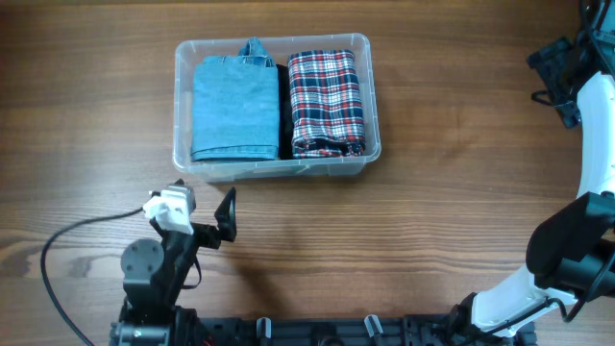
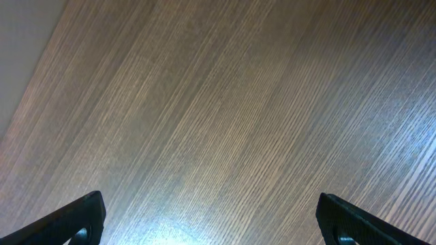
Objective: Pack container
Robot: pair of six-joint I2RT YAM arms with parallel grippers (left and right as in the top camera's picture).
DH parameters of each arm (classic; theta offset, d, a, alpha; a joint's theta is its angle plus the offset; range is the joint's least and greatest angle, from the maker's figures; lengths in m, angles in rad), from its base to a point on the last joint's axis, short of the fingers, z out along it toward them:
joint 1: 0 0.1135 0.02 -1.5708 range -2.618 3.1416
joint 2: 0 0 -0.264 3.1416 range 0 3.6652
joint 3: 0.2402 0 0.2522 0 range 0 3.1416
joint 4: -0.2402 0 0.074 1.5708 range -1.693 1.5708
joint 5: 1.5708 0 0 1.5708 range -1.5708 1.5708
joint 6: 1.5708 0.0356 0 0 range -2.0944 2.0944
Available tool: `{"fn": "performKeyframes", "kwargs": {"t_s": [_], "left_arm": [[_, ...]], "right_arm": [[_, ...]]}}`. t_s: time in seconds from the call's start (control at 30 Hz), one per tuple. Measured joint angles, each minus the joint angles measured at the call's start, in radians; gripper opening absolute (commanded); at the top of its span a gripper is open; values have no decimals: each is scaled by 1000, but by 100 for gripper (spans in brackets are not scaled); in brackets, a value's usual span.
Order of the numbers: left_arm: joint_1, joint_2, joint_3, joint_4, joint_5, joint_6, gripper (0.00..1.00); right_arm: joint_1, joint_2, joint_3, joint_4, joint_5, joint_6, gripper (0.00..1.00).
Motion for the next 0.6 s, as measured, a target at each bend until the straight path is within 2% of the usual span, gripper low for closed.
{"fn": "performKeyframes", "kwargs": {"t_s": [0.13,0.6], "left_arm": [[5,-87,-70,41,0,0,100],[26,-222,-116,54,-1,0,100]], "right_arm": [[0,0,0,1,0,0,100],[0,0,0,1,0,0,100]]}}
